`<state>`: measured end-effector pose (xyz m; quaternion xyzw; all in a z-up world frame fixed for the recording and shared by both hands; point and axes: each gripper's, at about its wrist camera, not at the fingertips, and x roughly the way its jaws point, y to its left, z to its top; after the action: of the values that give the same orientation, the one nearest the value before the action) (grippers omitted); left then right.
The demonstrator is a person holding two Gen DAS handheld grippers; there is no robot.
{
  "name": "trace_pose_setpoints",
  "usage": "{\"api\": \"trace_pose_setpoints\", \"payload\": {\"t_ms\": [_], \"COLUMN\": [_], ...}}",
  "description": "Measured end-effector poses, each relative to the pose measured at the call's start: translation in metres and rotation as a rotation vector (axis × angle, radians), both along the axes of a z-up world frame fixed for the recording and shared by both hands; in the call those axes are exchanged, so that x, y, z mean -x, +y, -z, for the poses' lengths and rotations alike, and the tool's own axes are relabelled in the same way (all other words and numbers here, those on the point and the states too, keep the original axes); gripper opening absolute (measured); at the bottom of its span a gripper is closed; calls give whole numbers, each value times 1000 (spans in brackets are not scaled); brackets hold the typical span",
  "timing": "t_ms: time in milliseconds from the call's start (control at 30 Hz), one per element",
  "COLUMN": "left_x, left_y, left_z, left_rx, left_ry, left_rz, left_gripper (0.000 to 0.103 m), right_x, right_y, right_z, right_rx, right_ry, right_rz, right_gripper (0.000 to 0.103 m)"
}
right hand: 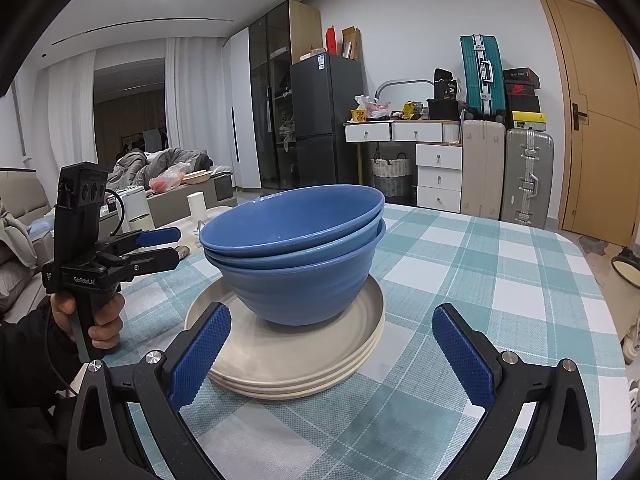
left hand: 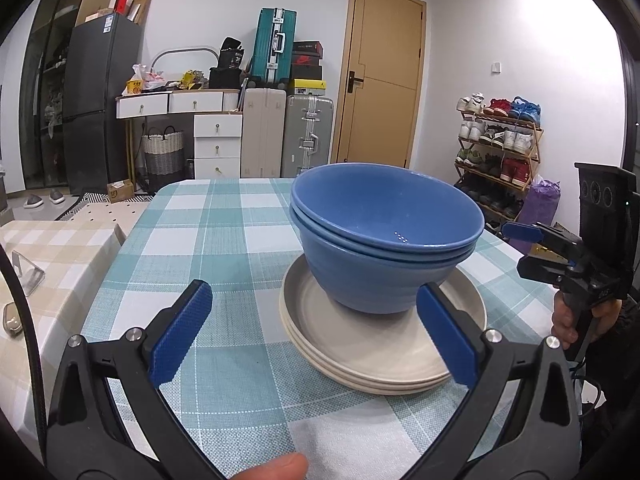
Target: Organize plates and bowls
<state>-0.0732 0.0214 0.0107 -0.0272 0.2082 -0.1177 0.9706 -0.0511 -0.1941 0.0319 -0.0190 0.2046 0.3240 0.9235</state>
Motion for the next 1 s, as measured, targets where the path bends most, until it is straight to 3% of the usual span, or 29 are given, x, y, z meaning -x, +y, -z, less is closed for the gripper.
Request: {"api": "trace_pose_setpoints", "payload": {"t_ms": [1000], "left_x": [-1], "left_y": [1], "left_z": [2], "left_rx": [9], "left_ry": [4], "left_rz": [0], "left_gripper": [102], "right_x": [0], "right_y": [1], "right_z": [1], "right_rx": [-1], "right_ry": [8], "right_rz": [-3], "right_gripper": [103]}}
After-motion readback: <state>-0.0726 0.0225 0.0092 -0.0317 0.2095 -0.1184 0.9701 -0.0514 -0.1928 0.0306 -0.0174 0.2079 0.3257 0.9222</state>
